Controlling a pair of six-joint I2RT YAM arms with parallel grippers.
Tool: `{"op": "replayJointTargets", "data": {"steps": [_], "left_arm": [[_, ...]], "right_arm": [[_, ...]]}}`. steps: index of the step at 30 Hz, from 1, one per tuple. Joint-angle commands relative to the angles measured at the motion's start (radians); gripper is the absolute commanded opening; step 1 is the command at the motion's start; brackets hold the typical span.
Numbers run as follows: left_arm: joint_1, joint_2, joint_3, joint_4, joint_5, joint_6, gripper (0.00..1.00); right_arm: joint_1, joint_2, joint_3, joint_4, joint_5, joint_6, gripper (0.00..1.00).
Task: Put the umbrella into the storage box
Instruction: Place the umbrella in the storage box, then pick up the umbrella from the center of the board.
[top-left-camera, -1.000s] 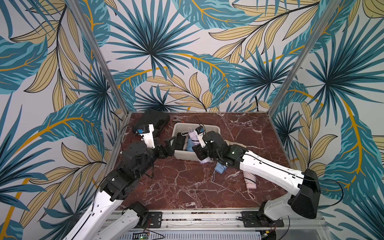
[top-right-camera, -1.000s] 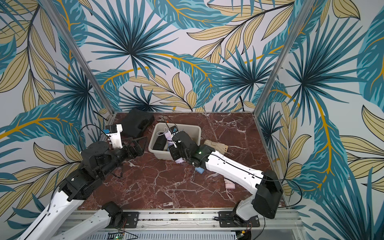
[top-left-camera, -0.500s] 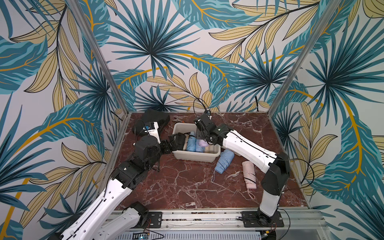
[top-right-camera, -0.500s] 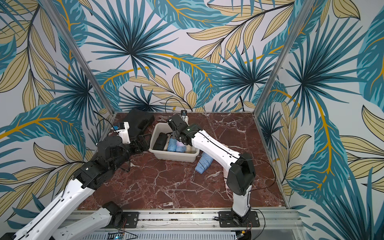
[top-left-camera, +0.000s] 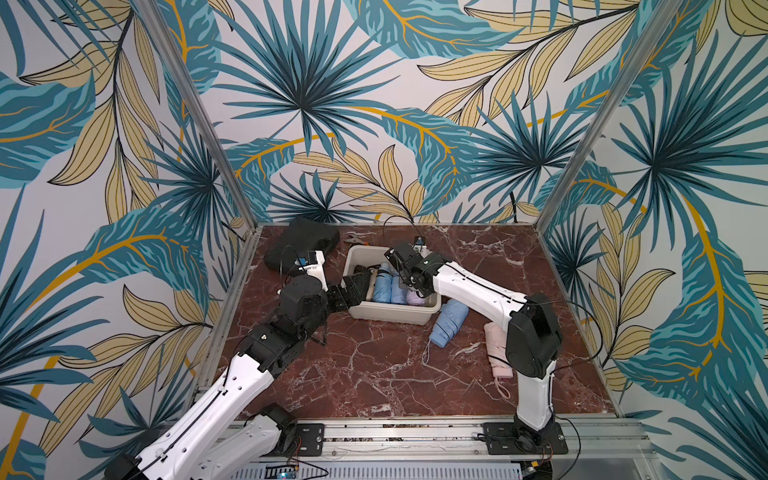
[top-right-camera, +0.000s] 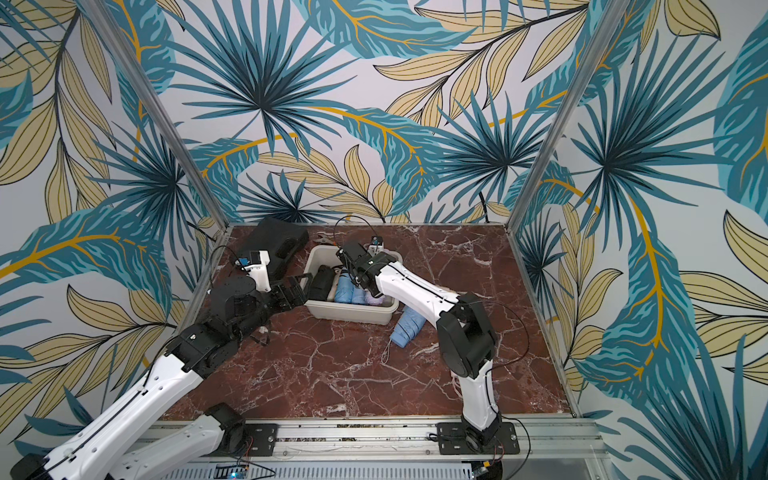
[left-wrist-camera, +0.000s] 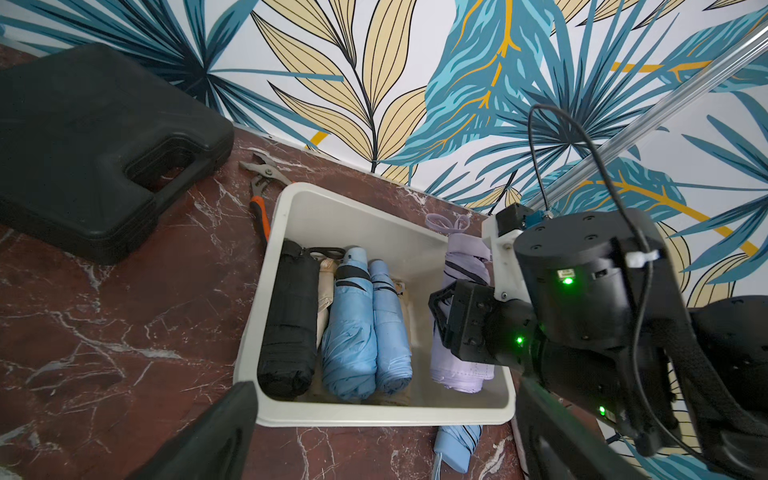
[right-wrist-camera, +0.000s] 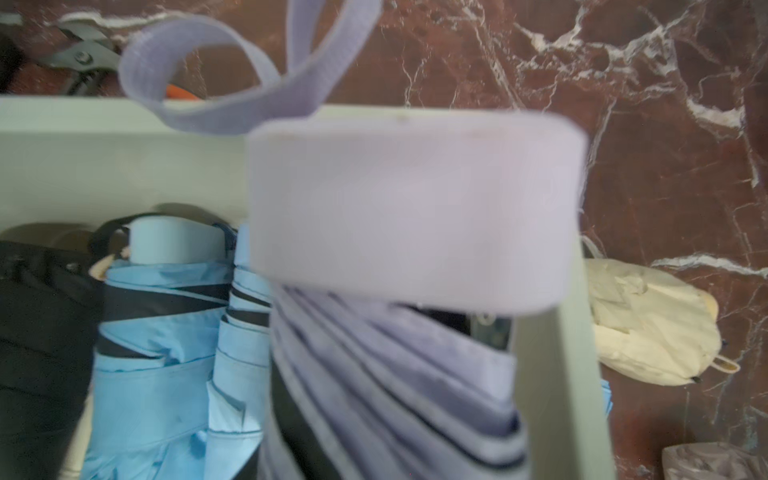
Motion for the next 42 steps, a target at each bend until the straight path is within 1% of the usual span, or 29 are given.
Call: {"op": "replayJointTargets", "data": {"steps": [1,2,4,5,6,7,8,10,15,17,20,23,26,29,34,38,42], "left_arm": [[0.028,0.011,-0.006,0.075,0.038,-0.023,1.0],[0.033,0.02,-0.004,0.082,0.044,-0.027,1.0],[0.039,0.035,-0.006,0.099,0.045,-0.032,1.0],[0.04,0.04,-0.006,0.105,0.045,-0.033,1.0],[0.041,0.045,-0.006,0.111,0.072,-0.033,1.0],[0.041,0.049,-0.007,0.114,0.077,-0.033,1.0],[0.043,0.049,-0.008,0.115,0.078,-0.032,1.0],[0.044,0.043,-0.019,0.127,0.08,-0.03,1.0],[0.043,0.032,-0.047,0.183,0.176,0.034,1.0],[0.045,0.028,-0.061,0.202,0.192,0.067,1.0],[0.046,0.021,-0.086,0.256,0.207,0.119,1.0],[0.045,0.018,-0.096,0.293,0.214,0.17,1.0],[0.045,0.001,-0.106,0.311,0.198,0.199,1.0],[0.046,-0.016,-0.137,0.326,0.177,0.208,1.0],[0.046,-0.073,-0.179,0.318,0.142,0.174,1.0],[0.046,-0.117,-0.232,0.326,0.117,0.142,1.0],[0.045,-0.116,-0.242,0.324,0.128,0.121,1.0]], "right_arm": [[0.002,0.006,-0.031,0.036,-0.01,0.05,0.3],[0.001,0.008,-0.04,0.043,-0.014,0.053,0.38],[-0.003,0.017,-0.049,0.054,-0.027,0.049,0.59],[-0.006,0.02,-0.051,0.057,-0.03,0.049,0.65],[-0.008,0.022,-0.054,0.063,-0.032,0.047,0.71],[-0.01,0.022,-0.054,0.068,-0.031,0.042,0.75],[-0.012,0.018,-0.054,0.072,-0.032,0.037,0.77],[-0.014,0.004,-0.046,0.075,-0.047,0.006,0.78],[-0.014,-0.085,-0.06,0.085,-0.075,-0.03,0.79],[-0.014,-0.136,-0.081,0.093,-0.088,-0.045,0.8],[-0.015,-0.221,-0.128,0.103,-0.091,-0.087,0.8],[-0.02,-0.314,-0.196,0.105,-0.124,-0.152,0.79],[-0.034,-0.407,-0.29,0.102,-0.16,-0.167,0.79],[-0.061,-0.501,-0.365,0.066,-0.155,-0.148,0.78],[-0.135,-0.629,-0.473,-0.099,-0.161,-0.096,0.78],[-0.209,-0.714,-0.591,-0.199,-0.142,-0.052,0.82],[-0.289,-0.763,-0.738,-0.181,-0.178,0.038,0.88]]}}
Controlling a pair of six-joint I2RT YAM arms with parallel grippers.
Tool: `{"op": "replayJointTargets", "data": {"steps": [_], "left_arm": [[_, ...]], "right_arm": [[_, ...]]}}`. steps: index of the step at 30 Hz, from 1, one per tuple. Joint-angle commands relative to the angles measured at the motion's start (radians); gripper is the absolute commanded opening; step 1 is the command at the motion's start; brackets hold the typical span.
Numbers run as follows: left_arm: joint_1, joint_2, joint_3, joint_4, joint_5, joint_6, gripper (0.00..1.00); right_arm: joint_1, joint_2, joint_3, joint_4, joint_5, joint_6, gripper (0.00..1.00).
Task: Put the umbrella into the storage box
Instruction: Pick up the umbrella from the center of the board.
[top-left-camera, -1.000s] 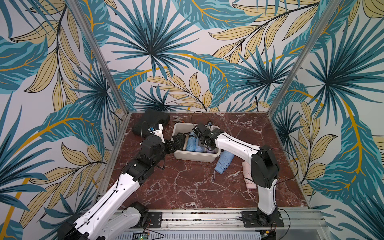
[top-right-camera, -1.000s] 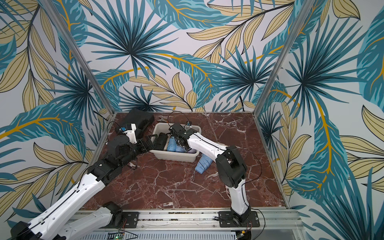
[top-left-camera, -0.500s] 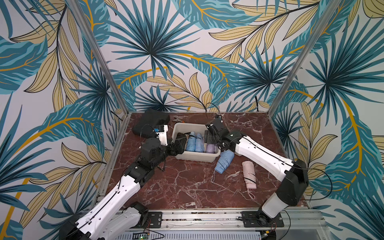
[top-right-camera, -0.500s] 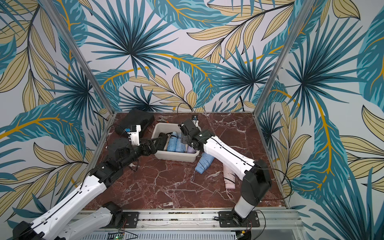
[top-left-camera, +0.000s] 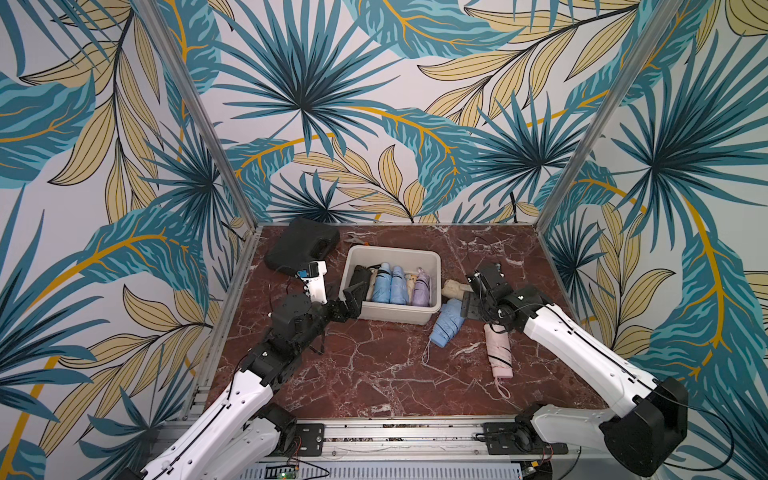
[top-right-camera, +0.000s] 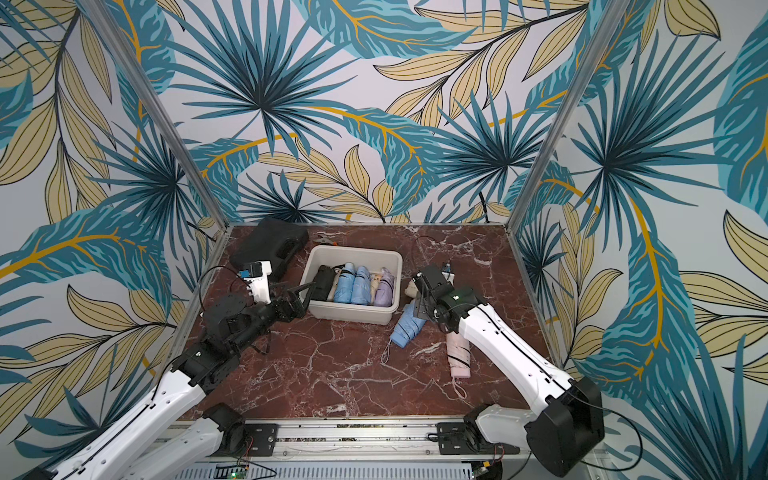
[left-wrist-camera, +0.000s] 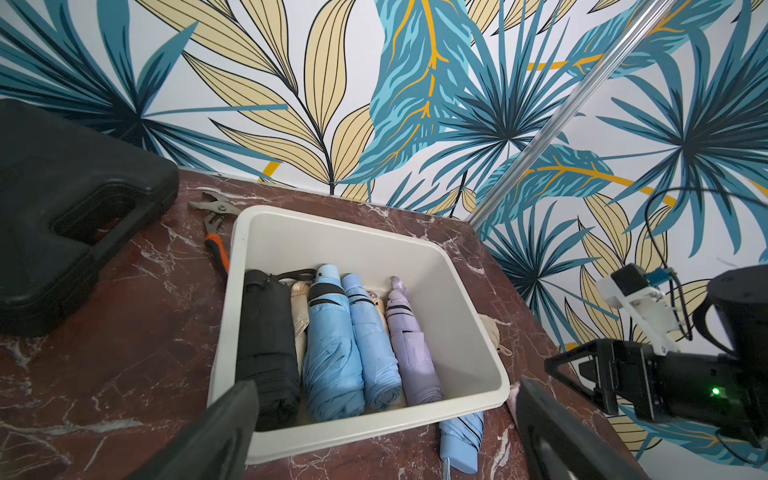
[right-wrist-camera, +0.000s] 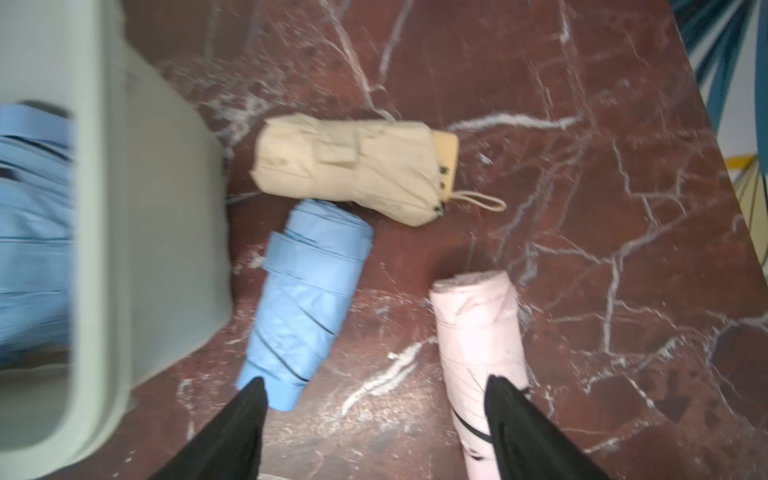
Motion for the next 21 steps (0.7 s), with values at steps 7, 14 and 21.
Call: {"op": "replayJointTargets", "data": {"steps": [7,14,21], "left_arm": [[0.007,0.008,-0.003,0.02,0.005,-0.027,1.0],[0.007,0.002,-0.008,-0.007,0.002,-0.041,1.0],[0.007,-0.006,-0.016,-0.024,-0.008,-0.045,1.0]], "right_arm": [[-0.061,-0.012,-0.258,0.075,-0.008,0.183,0.91],[-0.103,0.015,-0.324,0.158,0.036,0.177,0.96],[-0.142,0.073,-0.388,0.252,-0.072,0.179,0.96]]}}
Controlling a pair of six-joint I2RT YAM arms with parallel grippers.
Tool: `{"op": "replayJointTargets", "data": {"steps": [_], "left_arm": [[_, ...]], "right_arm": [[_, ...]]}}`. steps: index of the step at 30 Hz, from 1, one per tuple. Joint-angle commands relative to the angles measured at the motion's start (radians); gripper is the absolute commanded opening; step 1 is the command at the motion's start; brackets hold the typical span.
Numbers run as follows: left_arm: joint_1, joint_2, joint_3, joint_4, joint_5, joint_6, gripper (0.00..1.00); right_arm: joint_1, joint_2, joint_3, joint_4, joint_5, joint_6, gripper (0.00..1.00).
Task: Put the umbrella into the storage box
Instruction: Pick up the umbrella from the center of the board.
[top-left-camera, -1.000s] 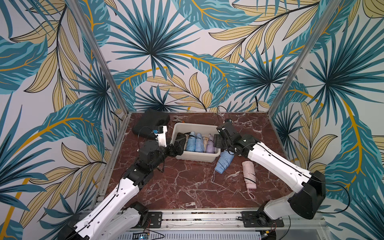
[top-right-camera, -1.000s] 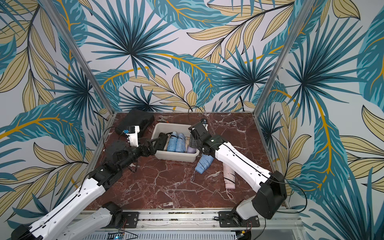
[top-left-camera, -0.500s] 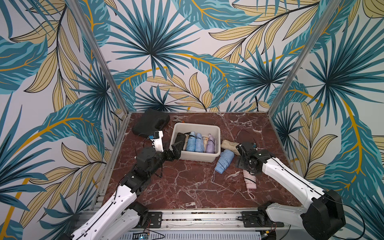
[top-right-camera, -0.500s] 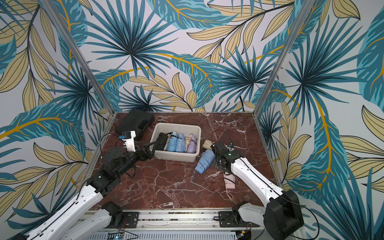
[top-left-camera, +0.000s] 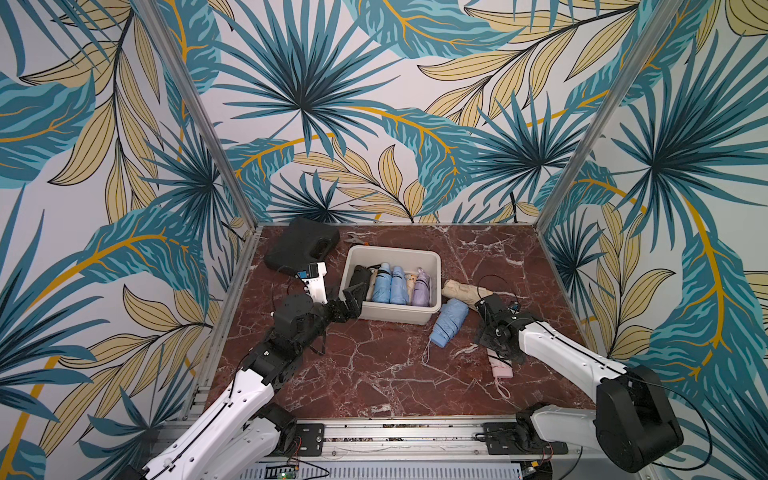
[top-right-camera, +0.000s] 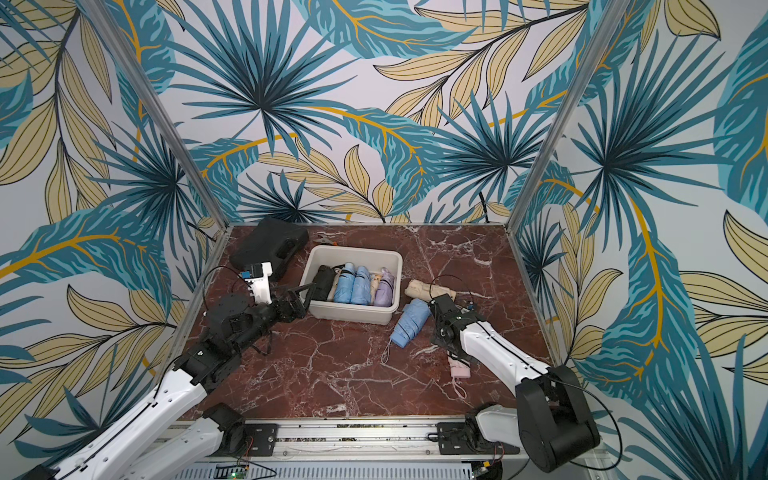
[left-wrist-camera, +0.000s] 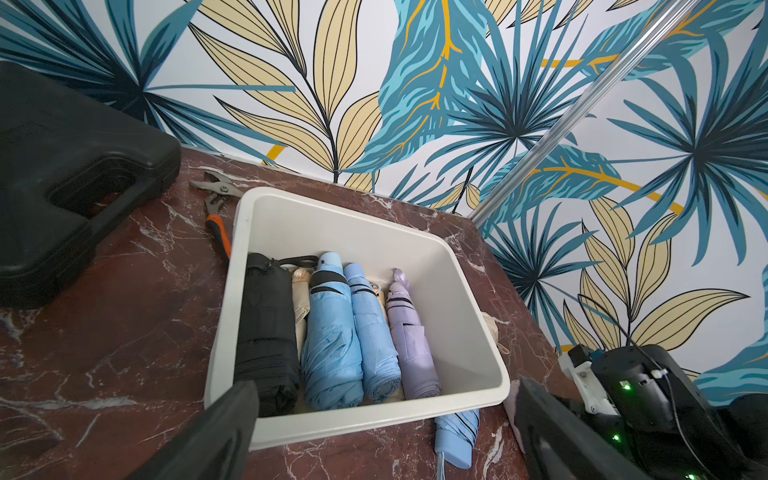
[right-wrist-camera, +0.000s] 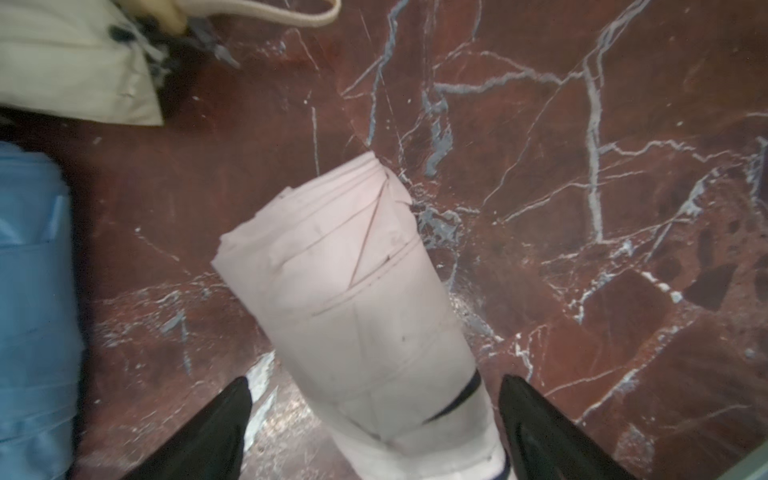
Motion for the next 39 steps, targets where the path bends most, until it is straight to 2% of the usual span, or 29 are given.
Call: {"op": "replayJointTargets", "data": {"steps": [1,7,9,15,22,26,33,39], "left_arm": [[0.007,-0.017,-0.015,-0.01,-0.007,-0.005,1.0],[0.007,-0.01,-0.024,0.006,-0.007,-0.011,1.0],[0.007,-0.005,-0.027,0.014,-0.006,-0.014,1.0],[0.007,-0.005,-0.027,0.015,-0.005,-0.019,1.0],[0.006,-0.026,-0.02,-0.016,-0.015,-0.005,1.0],[0.007,-0.032,-0.014,-0.027,-0.018,-0.001,1.0],[0.007,-0.043,0.0,-0.049,-0.02,0.012,1.0],[0.006,-0.05,0.0,-0.052,-0.015,0.007,1.0]], "right_arm": [[-0.005,0.017,-0.033,0.052,-0.061,0.02,0.96],[0.001,0.009,-0.035,0.089,-0.252,0.073,0.93],[0.01,0.005,-0.028,0.09,-0.276,0.08,0.93],[0.004,0.007,-0.028,0.04,-0.134,0.05,0.93],[-0.034,0.08,0.011,0.059,-0.077,0.005,0.91],[-0.043,0.137,0.034,0.095,-0.099,-0.007,0.79],[-0.043,0.147,0.049,0.106,-0.126,-0.014,0.49],[-0.043,0.024,0.015,0.066,-0.109,0.018,0.39]]}}
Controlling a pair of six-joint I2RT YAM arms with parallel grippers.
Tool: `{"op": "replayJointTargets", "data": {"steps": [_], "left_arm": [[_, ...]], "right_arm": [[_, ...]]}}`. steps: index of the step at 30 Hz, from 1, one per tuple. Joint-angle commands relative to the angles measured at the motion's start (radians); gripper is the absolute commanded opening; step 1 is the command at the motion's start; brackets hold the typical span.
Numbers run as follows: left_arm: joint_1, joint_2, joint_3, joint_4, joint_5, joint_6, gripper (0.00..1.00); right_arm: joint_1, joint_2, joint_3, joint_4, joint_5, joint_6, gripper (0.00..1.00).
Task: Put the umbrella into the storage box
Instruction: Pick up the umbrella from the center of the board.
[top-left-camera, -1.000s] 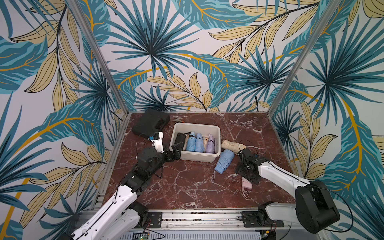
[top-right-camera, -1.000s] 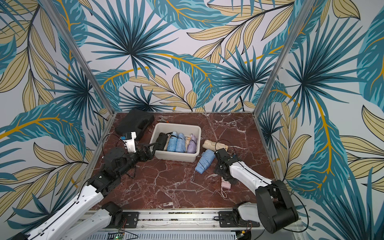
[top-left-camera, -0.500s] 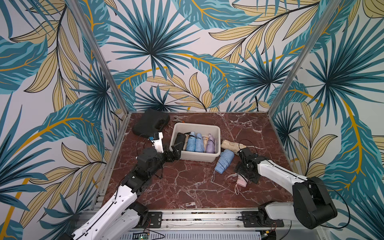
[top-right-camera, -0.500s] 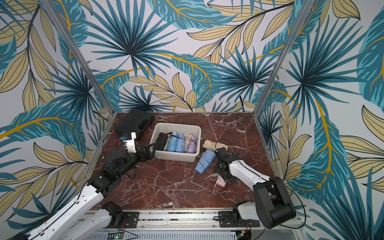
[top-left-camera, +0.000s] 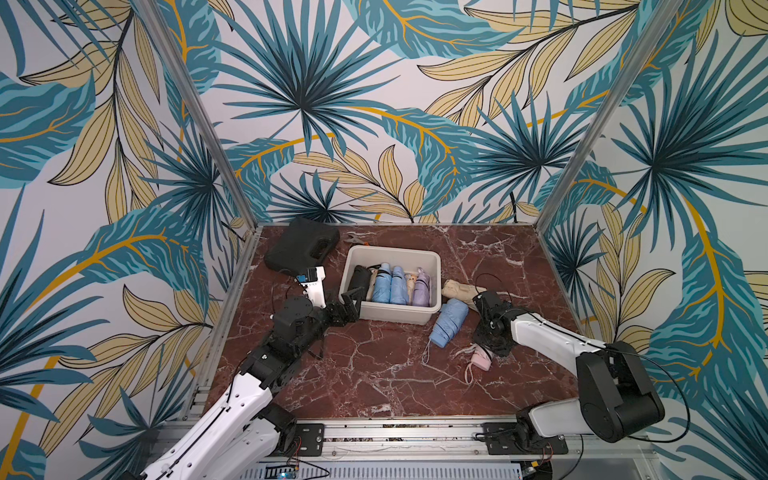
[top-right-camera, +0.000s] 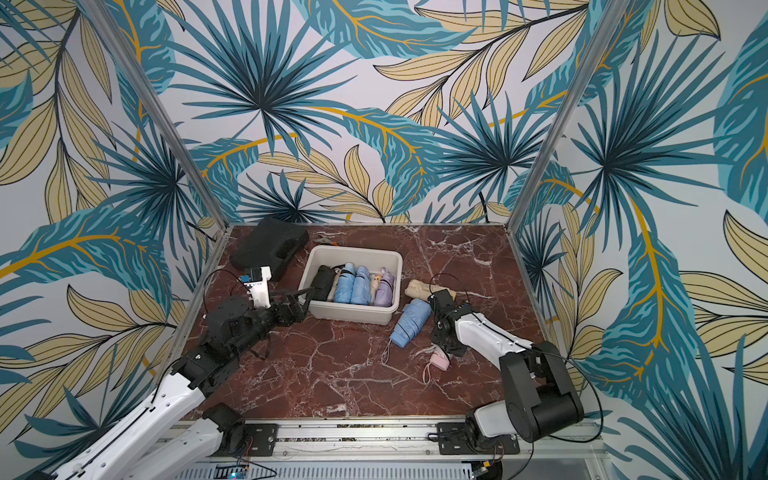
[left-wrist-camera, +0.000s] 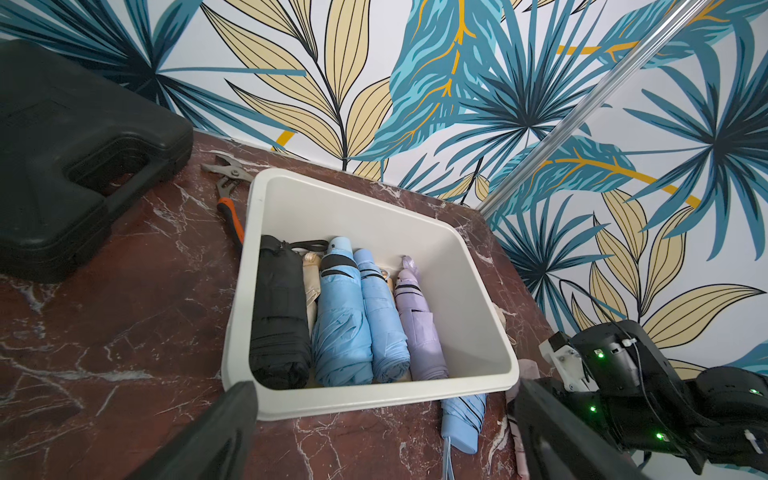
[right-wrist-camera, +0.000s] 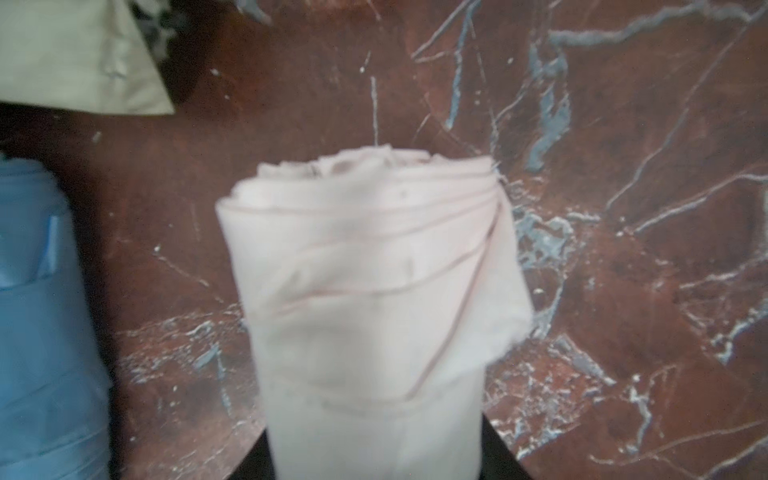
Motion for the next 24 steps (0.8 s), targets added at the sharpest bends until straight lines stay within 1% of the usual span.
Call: {"op": "replayJointTargets", "data": {"steps": [1,5,8,11,14,17,20,24], "left_arm": [[0.007,-0.017,0.022,-0.003,-0.006,0.015,1.0],[0.007,-0.012,0.03,0.006,0.008,0.007,1.0],[0.007,-0.01,0.039,0.018,0.026,-0.011,1.0],[0.007,-0.003,0.052,0.02,0.043,-0.044,1.0],[0.007,0.003,0.066,0.028,0.074,-0.075,1.0],[0.007,0.002,0.072,0.067,0.111,-0.124,1.0],[0.007,0.004,0.08,0.118,0.148,-0.171,1.0],[0.007,0.031,0.123,0.129,0.203,-0.212,1.0]], "right_arm": [[-0.003,-0.109,-0.022,-0.043,0.022,0.026,0.38],[-0.003,-0.233,-0.008,-0.1,0.052,0.014,0.35],[-0.003,-0.345,0.014,-0.107,0.054,-0.049,0.35],[-0.003,-0.458,0.042,-0.067,0.043,-0.152,0.35],[-0.002,-0.523,0.091,-0.013,-0.027,-0.288,0.33],[0.004,-0.526,0.165,0.002,-0.116,-0.417,0.31],[0.019,-0.492,0.239,0.02,-0.215,-0.529,0.29],[0.079,-0.427,0.323,0.058,-0.315,-0.676,0.27]]}}
